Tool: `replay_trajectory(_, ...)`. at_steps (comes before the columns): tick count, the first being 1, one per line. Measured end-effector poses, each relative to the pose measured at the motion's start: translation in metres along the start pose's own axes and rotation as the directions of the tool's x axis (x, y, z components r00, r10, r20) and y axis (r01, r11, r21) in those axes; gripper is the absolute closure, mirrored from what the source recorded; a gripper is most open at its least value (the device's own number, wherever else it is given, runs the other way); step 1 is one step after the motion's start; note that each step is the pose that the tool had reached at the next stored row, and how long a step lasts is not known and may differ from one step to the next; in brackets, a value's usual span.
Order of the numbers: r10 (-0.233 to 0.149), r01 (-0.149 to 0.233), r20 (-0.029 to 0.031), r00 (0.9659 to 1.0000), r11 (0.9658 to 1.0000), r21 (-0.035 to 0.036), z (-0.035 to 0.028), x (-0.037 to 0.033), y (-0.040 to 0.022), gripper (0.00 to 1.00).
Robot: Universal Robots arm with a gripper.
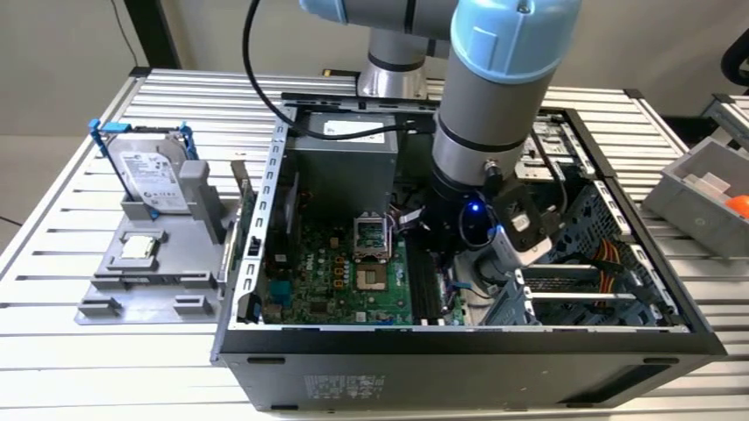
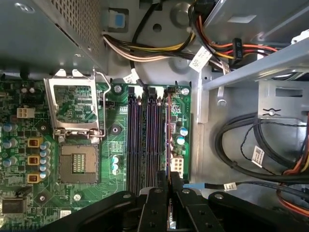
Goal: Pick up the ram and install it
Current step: 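Insert the ram into the slot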
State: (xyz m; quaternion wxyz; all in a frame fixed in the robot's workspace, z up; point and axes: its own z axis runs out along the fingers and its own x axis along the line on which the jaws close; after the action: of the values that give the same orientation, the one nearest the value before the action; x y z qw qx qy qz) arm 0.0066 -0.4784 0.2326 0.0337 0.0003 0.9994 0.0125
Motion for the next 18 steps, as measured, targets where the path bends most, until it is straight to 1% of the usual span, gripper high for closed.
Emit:
replay_trajectory(4,0.000,0.000,0.0000,1.0000,1.0000,-0.0001,0.0071,0.0004,-0.0002,1.00)
replay_trajectory(5,0.000,0.000,0.0000,1.0000,1.0000,-0.0001,0.0081,0.0005,-0.0002,1.00)
replay_trajectory(9,0.000,0.000,-0.0014,1.0000,1.0000,0.0001,0.0083,0.0006,-0.0003,1.00)
replay_trajectory(13,0.000,0.000,-0.0012,1.0000,1.0000,-0.0002,0.0142,0.0009,-0.0004,1.00)
replay_trajectory(18,0.000,0.000,-0.0014,1.0000,1.0000,0.0001,0.0159,0.0011,-0.0005,1.00)
